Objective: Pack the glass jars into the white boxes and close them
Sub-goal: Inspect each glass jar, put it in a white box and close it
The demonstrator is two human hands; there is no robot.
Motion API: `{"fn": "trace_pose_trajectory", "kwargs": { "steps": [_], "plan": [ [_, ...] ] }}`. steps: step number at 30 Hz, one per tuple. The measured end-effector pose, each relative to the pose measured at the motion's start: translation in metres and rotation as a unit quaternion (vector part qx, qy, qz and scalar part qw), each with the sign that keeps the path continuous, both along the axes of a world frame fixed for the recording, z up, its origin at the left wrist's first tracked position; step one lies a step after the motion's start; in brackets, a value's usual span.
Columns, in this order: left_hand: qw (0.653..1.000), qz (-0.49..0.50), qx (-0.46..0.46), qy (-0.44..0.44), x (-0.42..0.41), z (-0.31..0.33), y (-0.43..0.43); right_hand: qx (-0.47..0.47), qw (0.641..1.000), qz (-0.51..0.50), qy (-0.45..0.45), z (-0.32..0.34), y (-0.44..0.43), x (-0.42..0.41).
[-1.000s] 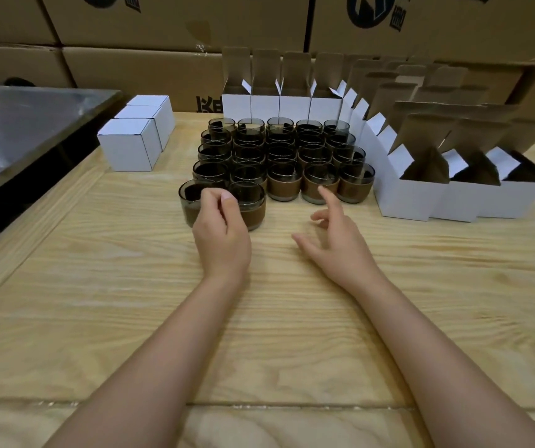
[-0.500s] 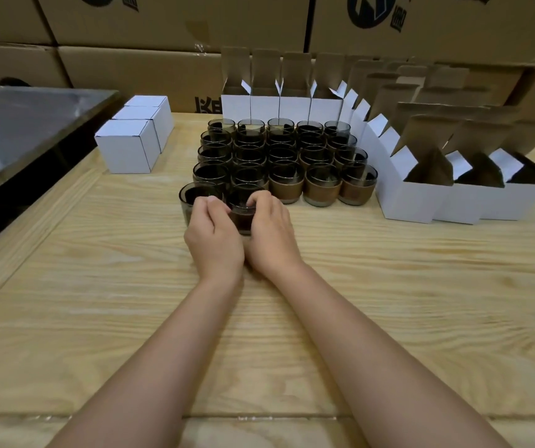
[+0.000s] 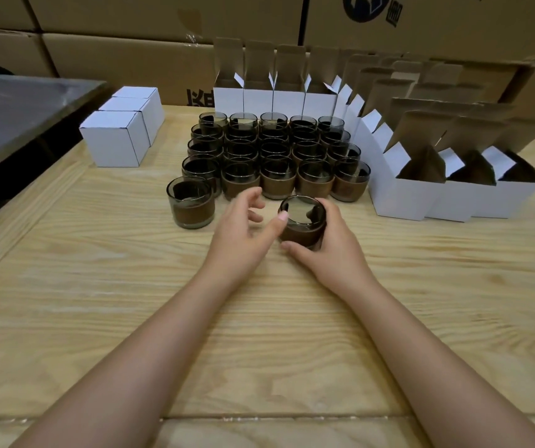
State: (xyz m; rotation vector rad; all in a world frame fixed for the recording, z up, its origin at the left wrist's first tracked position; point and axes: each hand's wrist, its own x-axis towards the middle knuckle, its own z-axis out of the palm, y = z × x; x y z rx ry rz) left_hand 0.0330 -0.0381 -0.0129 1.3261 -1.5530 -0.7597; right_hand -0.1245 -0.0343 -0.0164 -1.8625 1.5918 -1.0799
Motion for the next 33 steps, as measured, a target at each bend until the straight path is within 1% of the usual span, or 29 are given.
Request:
{"fn": "trace_pose_trajectory", "kwargs": {
  "steps": [1,3,4,6,10,14,21,26,29,33],
  "plan": [
    [0.998,-0.042,0.021,-0.030,-0.0006,0.0003,0.0015,-0.001,1.000,0.006,-0.007,0.0000,0.0017,-0.0010],
    [0.990,-0.106,0.027,-0.093,-0.0013,0.0001,0.0041,0.010,1.000,0.021,-0.017,0.0012,0.0030,-0.0003],
    [0.987,-0.116,0.022,-0.112,-0.0020,0.0004,0.0047,0.015,0.999,0.029,-0.018,0.0016,0.0029,0.0002],
    [0.987,-0.099,0.014,-0.127,-0.0020,-0.0002,0.0036,0.022,0.998,0.051,-0.003,0.0021,0.0027,0.0012],
    [0.991,-0.053,0.008,-0.125,-0.0002,-0.0022,0.0008,0.027,0.994,0.092,0.044,0.0021,0.0037,0.0017],
    [0.992,-0.037,-0.001,-0.119,0.0016,-0.0012,-0.0002,0.024,0.993,0.107,0.045,0.0025,0.0040,0.0005],
    [0.991,-0.022,-0.040,-0.125,0.0025,0.0026,0.0017,0.020,0.986,0.168,-0.006,0.0048,0.0066,0.0013],
    [0.990,-0.026,-0.048,-0.133,0.0029,0.0026,0.0029,0.019,0.981,0.190,-0.043,0.0061,0.0079,0.0009],
    [0.989,-0.031,-0.056,-0.136,0.0034,0.0021,0.0030,0.011,0.978,0.195,-0.076,0.0073,0.0092,0.0020],
    [0.989,-0.037,-0.053,-0.134,0.0032,0.0026,0.0041,0.006,0.977,0.178,-0.118,0.0077,0.0104,0.0047]
  ]
}}
